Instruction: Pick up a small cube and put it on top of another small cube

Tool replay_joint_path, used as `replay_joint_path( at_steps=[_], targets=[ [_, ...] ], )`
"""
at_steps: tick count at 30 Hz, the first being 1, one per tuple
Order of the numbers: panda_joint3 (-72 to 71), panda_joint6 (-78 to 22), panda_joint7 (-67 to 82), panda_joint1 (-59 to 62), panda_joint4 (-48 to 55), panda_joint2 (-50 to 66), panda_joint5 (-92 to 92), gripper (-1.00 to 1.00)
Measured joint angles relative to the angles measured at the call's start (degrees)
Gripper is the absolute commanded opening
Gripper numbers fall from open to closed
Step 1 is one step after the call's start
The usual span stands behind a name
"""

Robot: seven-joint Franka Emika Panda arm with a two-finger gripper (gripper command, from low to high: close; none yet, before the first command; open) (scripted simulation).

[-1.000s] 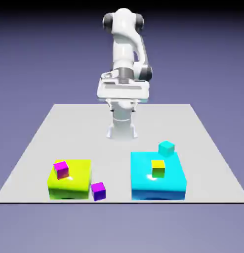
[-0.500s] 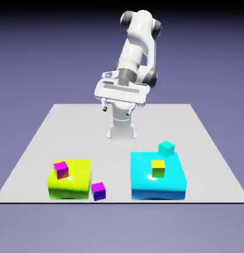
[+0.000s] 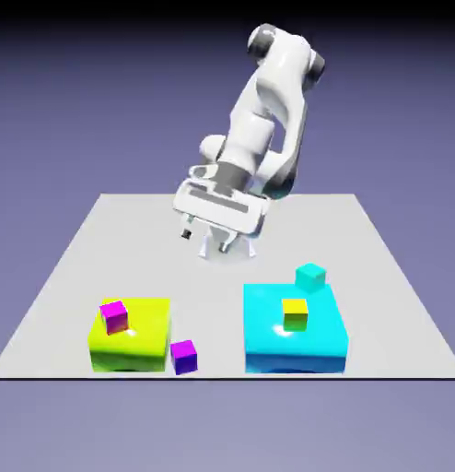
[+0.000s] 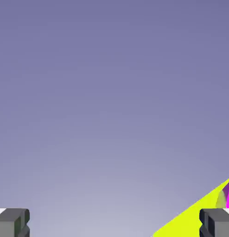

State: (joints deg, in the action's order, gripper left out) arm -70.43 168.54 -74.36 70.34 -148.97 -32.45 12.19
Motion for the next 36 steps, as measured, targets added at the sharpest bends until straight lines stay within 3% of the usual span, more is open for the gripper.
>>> replay_joint_path(
  at_steps=[29,36],
  targets=[
    [-56.94,-4.42,-25.79,57.42,9.73,0.17,9.85,0.00],
    [-71.38,2.84,-21.93,71.94,14.24,-7.52,15.25,0.00]
  ],
)
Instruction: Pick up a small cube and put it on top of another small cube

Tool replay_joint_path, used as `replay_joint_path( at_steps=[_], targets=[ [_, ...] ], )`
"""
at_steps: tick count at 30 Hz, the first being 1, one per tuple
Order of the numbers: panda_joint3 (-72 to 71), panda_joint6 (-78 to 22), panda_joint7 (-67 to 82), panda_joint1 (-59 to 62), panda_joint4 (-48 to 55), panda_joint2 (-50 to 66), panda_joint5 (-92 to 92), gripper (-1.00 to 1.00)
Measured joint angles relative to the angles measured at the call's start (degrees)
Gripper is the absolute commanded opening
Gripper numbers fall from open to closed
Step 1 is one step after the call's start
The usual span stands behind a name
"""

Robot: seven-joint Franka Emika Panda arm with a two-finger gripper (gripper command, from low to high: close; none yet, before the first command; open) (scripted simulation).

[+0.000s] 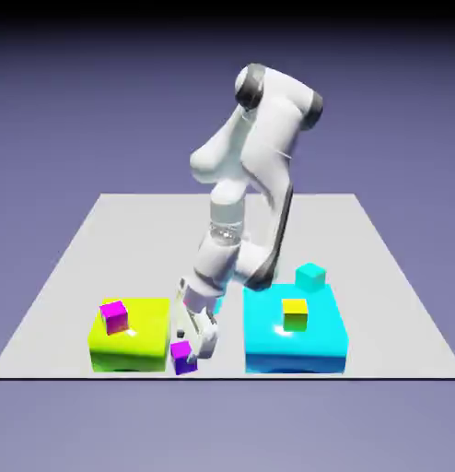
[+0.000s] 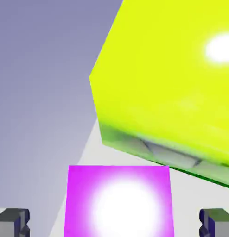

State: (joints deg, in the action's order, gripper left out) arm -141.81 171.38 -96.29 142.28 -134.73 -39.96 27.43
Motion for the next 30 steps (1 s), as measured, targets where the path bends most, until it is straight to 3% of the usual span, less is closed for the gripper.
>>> replay_joint_path(
  at_steps=[1,11,30],
  targets=[
    [-0.30,0.15,0.08,0.30,0.09,-0.16,0.11,-1.00],
    [15.06,-8.48,-1.99,-16.11,-4.25,8.86,-5.22,-1.00],
    [8.16,-17.91,5.23,18.73,-3.08,40.50,-49.13,-1.00]
  ],
)
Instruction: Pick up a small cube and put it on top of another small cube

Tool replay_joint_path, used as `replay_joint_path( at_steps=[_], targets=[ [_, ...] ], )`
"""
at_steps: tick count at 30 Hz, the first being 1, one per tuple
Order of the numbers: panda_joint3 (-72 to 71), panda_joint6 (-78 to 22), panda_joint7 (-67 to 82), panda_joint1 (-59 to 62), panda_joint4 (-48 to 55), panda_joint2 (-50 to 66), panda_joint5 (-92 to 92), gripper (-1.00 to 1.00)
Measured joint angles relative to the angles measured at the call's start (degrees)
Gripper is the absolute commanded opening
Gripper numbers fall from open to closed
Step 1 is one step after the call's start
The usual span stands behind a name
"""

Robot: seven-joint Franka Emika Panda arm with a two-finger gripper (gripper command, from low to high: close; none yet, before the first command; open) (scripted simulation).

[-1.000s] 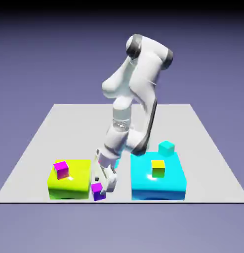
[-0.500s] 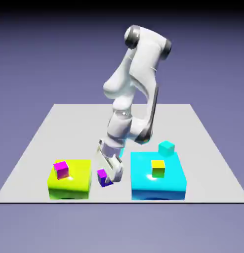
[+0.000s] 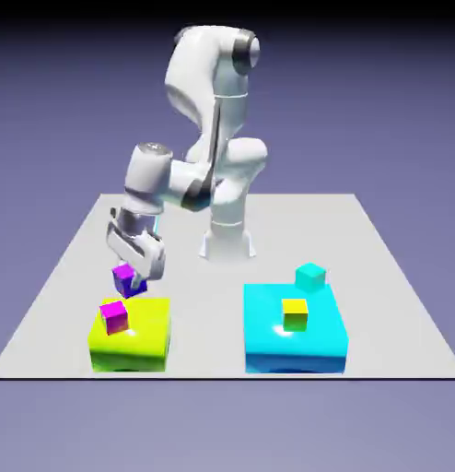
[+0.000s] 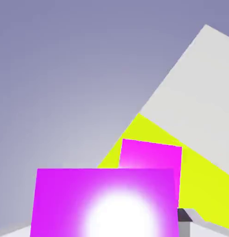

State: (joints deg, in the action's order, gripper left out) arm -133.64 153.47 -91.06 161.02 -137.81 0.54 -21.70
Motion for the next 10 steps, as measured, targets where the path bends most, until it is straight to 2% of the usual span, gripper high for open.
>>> replay_joint_path(
  at_steps=[7,8,10],
  targets=[
    [-5.62,10.09,10.09,4.31,0.46,-12.34,14.89,-1.00],
    [-6.09,10.97,10.97,4.79,0.49,-13.42,16.19,1.00],
    [-6.08,10.94,10.99,4.78,0.49,-13.42,16.22,1.00]
  ],
)
